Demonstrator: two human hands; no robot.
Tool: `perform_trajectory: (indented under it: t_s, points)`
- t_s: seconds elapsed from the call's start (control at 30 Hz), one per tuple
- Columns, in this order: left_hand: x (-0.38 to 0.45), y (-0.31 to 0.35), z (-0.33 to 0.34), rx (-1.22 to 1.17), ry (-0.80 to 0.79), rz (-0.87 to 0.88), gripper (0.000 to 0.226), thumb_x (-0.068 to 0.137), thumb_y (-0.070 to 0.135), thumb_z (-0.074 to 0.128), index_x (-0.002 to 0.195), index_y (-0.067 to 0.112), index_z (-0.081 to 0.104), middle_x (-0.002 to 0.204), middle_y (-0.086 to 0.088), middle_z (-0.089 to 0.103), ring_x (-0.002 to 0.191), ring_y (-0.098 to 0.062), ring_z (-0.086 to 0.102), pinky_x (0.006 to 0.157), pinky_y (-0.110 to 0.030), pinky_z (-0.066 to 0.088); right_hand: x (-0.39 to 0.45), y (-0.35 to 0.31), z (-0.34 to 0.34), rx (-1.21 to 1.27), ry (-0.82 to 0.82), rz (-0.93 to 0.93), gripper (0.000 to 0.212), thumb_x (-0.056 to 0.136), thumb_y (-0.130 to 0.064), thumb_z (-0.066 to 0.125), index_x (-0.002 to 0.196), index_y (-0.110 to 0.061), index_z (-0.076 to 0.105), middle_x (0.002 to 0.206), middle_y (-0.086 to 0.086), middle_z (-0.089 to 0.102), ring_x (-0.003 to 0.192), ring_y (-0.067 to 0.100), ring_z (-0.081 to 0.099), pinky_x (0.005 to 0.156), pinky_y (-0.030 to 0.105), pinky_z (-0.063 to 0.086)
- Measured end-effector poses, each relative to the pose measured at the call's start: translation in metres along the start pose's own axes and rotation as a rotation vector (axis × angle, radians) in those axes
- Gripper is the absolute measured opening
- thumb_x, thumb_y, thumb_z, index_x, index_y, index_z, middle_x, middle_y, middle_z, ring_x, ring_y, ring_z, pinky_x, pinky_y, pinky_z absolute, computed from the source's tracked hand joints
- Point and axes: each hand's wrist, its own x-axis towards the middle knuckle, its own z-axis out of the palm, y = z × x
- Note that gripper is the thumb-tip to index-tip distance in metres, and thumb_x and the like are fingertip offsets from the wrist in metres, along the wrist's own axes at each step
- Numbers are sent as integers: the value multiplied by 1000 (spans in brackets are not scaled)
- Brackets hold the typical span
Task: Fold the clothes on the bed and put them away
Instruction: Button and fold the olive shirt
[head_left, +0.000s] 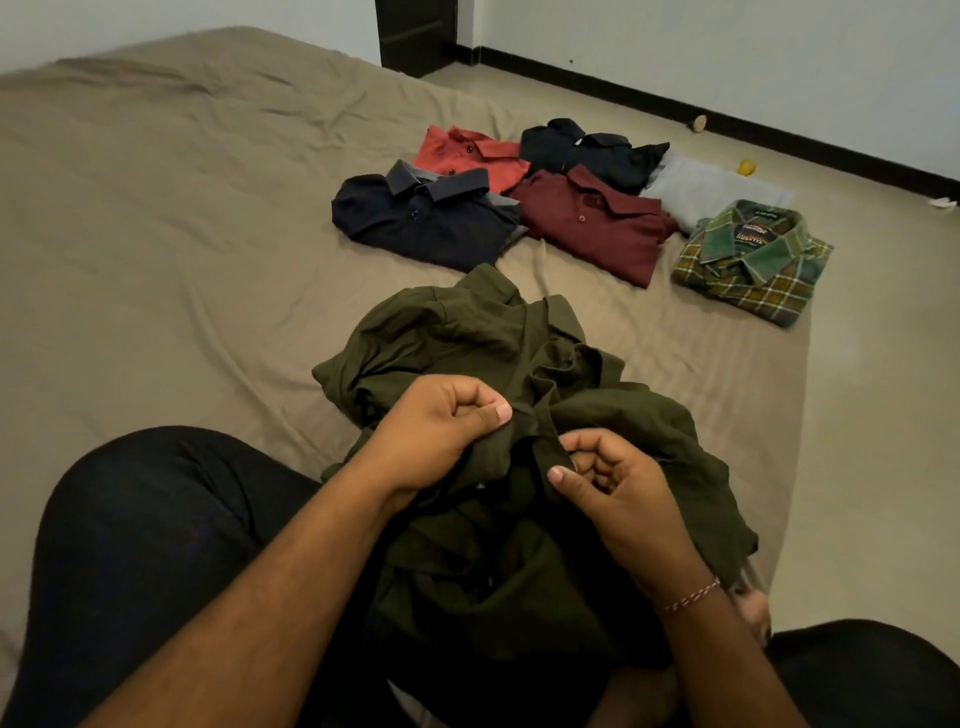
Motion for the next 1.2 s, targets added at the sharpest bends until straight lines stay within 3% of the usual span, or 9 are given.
perform_trajectory:
  t_s: [0.27, 0.4, 0.53, 0.67, 0.83, 0.9, 1.0, 1.1, 1.2]
  points:
    - [-3, 3, -4, 249, -208, 100, 21, 89, 32, 81, 107, 26, 72, 82, 2, 74, 74, -12, 69, 76, -30, 57, -4, -4, -1, 214, 103, 61, 29, 94, -28, 64, 85, -2, 73, 84, 24, 69, 74, 24, 64, 71, 35, 59]
    - [2, -5, -13, 864, -473, 148, 53, 74, 56, 86, 120, 43, 62, 114, 20, 64, 106, 1, 60, 95, -30, 53, -3, -2, -3, 302, 152, 84, 27, 102, -23, 57, 92, -1, 72, 95, 25, 71, 82, 27, 66, 79, 41, 58]
    - [10, -18, -5, 1145, -451, 194, 34, 86, 53, 76, 114, 35, 68, 111, 14, 60, 106, -9, 57, 94, -40, 52, -1, 0, 0, 272, 174, 91, 25, 103, -21, 56, 94, -5, 73, 96, 22, 73, 87, 28, 67, 84, 44, 59]
    - [17, -16, -10, 757, -417, 167, 2, 94, 28, 75, 93, 27, 74, 87, 7, 69, 82, -7, 64, 83, -41, 55, -3, -8, 1, 346, 172, 101, 25, 94, -23, 63, 99, -1, 75, 99, 18, 76, 91, 29, 71, 81, 34, 62]
    - [12, 7, -23, 199, -217, 213, 10, 92, 18, 77, 82, 20, 78, 76, 0, 72, 74, -13, 67, 70, -28, 51, -6, -27, -5, 633, 121, 95, 20, 96, -7, 56, 115, -7, 64, 106, 19, 74, 91, 30, 73, 82, 38, 63]
    - [13, 18, -26, 18, -201, 264, 13, 90, 13, 78, 80, 20, 80, 78, 3, 73, 75, -10, 67, 69, -23, 51, 2, -39, -9, 646, 103, 50, 14, 90, -17, 66, 103, -12, 71, 97, 15, 71, 86, 24, 69, 77, 32, 62]
    - [22, 34, -35, -222, -172, 322, 22, 82, 24, 87, 93, 7, 80, 92, -8, 75, 84, -17, 68, 74, -25, 56, 19, -65, -15, 613, 46, -24, 48, 65, -40, 95, 101, -12, 78, 102, 15, 72, 92, 23, 70, 81, 30, 61]
    - [32, 48, -43, -400, -127, 315, 56, 70, 36, 95, 107, -1, 77, 106, -19, 74, 93, -27, 70, 83, -33, 60, 28, -90, -17, 545, 50, -81, 39, 71, -21, 89, 107, -15, 79, 109, 17, 74, 99, 28, 72, 85, 36, 61]
    - [22, 45, -34, -334, -78, 284, 34, 78, 26, 88, 103, 5, 80, 106, -18, 76, 94, -27, 71, 83, -35, 59, 25, -97, -6, 429, 176, -105, 29, 78, -5, 77, 101, -23, 79, 102, 14, 74, 96, 25, 72, 87, 37, 62]
